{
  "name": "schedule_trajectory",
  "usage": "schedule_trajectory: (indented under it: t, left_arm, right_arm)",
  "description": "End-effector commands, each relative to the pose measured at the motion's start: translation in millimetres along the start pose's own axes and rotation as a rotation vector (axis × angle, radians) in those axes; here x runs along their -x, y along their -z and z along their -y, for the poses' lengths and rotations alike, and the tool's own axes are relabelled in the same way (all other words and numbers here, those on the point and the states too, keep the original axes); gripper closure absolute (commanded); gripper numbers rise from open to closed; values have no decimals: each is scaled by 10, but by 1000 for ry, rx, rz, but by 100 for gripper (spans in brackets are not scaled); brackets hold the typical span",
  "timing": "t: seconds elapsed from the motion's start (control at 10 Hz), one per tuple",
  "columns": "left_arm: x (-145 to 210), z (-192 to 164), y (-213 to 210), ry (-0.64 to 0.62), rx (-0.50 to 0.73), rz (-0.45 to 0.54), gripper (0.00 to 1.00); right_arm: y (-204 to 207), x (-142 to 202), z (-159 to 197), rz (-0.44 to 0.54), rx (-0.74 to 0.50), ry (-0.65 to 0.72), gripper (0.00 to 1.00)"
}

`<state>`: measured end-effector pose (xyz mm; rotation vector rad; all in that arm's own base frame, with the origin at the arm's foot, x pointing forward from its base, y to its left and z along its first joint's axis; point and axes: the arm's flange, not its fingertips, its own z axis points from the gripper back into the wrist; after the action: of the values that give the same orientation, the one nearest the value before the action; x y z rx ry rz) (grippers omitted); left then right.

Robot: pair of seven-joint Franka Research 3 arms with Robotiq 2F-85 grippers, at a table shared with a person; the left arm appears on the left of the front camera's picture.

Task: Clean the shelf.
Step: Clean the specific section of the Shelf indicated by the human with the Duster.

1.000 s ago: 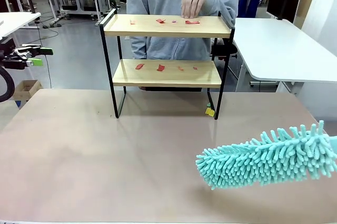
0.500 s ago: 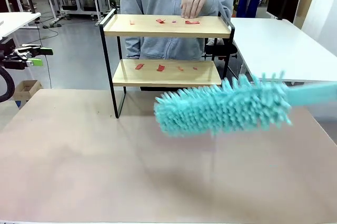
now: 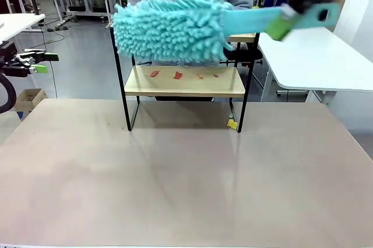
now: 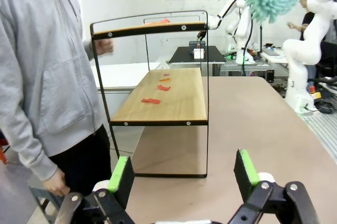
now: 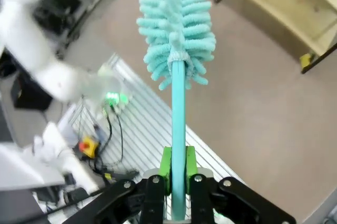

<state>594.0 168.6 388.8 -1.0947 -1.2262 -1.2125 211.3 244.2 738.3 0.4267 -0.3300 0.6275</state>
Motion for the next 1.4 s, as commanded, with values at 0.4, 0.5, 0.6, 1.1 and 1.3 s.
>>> schedule_trajectory:
  t: [0.4, 0.5, 0.6, 1.1, 1.3]
  left_arm:
    - [-8, 11, -5, 15, 8, -9, 0]
    - [-8, 11, -5, 15, 8, -9, 0]
    - [-8, 11, -5, 15, 8, -9, 0]
    - [-8, 11, -5, 15, 8, -9, 0]
    - [-8, 11, -5, 15, 8, -9, 0]
  right_arm:
    - [105, -165, -134, 25, 43, 89, 87]
    - [105, -165, -134, 25, 43, 89, 87]
    - [105, -165, -134, 25, 43, 89, 87]
    - [374, -1364, -977, 242, 200, 298, 87]
    - [680, -1798, -1136, 266, 244, 403, 87]
